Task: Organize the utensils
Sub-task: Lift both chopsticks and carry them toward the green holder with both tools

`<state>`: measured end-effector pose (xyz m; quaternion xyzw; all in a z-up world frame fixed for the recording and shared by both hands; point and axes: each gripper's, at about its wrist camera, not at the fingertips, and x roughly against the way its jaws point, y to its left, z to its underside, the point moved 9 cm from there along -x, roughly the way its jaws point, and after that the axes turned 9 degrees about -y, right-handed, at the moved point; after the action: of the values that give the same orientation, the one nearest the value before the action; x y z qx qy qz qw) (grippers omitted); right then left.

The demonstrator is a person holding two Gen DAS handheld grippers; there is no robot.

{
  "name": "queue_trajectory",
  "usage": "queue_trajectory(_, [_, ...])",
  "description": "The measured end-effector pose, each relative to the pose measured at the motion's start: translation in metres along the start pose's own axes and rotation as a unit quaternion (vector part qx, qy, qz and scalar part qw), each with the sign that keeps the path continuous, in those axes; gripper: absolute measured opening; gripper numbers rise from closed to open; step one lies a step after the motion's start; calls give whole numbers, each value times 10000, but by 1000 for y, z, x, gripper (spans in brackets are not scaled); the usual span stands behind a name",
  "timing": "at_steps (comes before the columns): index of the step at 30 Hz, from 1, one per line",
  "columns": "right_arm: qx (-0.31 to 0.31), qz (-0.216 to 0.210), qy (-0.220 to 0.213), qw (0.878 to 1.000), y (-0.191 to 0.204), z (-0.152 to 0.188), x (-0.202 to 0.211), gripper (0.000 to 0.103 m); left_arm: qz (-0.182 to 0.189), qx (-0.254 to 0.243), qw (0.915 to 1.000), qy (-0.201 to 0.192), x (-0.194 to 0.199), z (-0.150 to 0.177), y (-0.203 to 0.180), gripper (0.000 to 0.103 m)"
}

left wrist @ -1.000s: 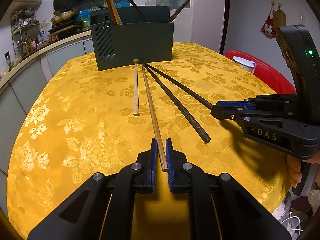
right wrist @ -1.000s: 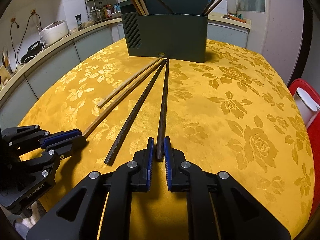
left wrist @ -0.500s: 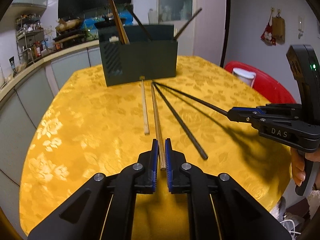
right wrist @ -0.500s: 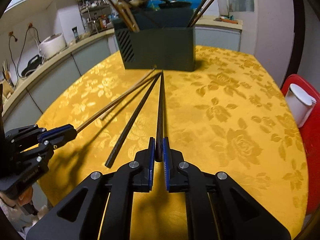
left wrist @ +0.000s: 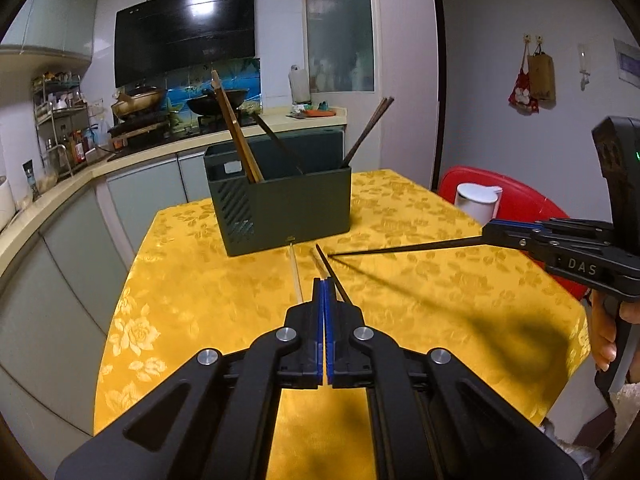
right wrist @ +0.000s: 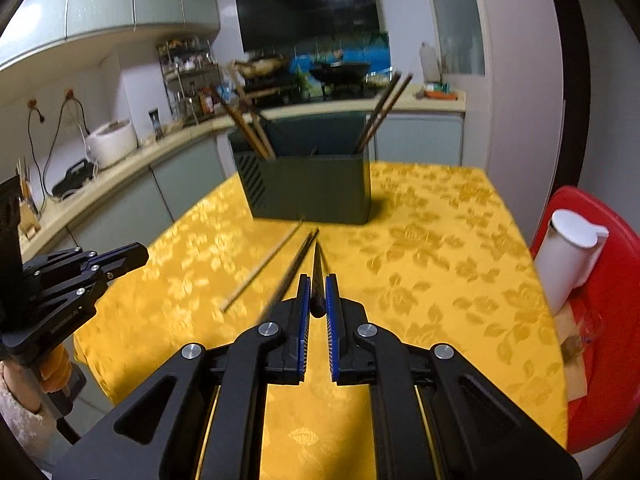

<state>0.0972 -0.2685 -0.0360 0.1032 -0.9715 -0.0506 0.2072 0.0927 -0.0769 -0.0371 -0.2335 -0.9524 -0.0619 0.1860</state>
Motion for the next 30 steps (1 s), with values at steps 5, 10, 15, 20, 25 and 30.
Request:
queue_trajectory(5, [-87, -3, -3, 10000, -6, 0, 1, 8, 13, 84, 9998, 170, -4, 8, 0, 0])
queue_trajectory(10, [-124, -15, -17, 9999, -8, -1, 1, 8, 345, 124, 9970, 685, -8, 49, -22, 9])
queue_trajectory(15, [-135, -21, -42, 9999, -9, -2, 2, 8, 545, 49, 9931, 1034, -14, 87, -47, 37])
queue_trajectory(20, [-131, -24, -55, 9999, -9, -3, 3, 8, 593, -30, 9883, 1406, -26, 115, -65, 37])
queue_trajectory(25, [-142, -25, -81, 9999, -8, -5, 6, 8, 360, -61, 9887, 1456, -38, 123, -61, 37])
queue_trajectory(30, [-137, -29, -74, 9999, -8, -5, 7, 8, 297, -131, 9902, 1359, -40, 121, -63, 17])
